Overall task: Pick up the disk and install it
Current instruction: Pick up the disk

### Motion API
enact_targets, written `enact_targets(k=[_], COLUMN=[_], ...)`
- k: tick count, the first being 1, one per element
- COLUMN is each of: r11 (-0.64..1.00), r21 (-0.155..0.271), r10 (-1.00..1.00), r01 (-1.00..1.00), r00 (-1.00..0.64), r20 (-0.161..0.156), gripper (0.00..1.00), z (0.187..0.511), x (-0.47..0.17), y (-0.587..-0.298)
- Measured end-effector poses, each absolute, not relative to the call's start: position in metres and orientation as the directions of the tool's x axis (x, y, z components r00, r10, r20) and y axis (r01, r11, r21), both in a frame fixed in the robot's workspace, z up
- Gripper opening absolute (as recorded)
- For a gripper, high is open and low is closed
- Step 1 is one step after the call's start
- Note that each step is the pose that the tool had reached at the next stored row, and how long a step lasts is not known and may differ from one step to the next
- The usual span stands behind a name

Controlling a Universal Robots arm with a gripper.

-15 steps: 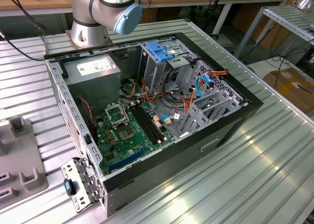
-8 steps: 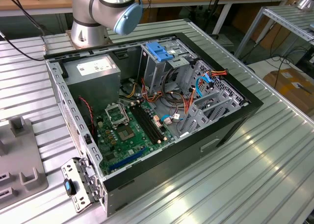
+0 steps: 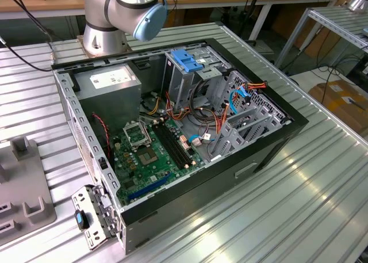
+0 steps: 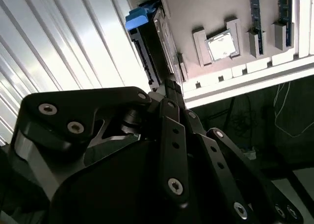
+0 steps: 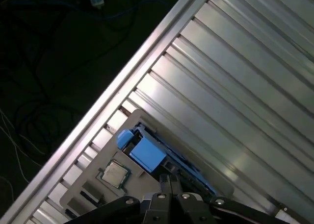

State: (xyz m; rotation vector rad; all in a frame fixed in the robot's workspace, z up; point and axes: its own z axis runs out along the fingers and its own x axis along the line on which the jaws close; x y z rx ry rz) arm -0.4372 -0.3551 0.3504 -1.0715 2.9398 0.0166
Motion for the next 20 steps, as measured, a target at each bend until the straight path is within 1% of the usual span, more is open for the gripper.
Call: enact_targets(k=[9,20], r11=[0.623,0.445], r21=[0.006,0.006], r10=[-0.782,-0.895], r01=[-0.782,-0.895], r00=[-0.623,-0.446], r20=[-0.015,-0.016], gripper=[0.11,0.11], z=[0.3504,0.3502], x=[-0.4372,-0.4372], y=[-0.355,-0.3547])
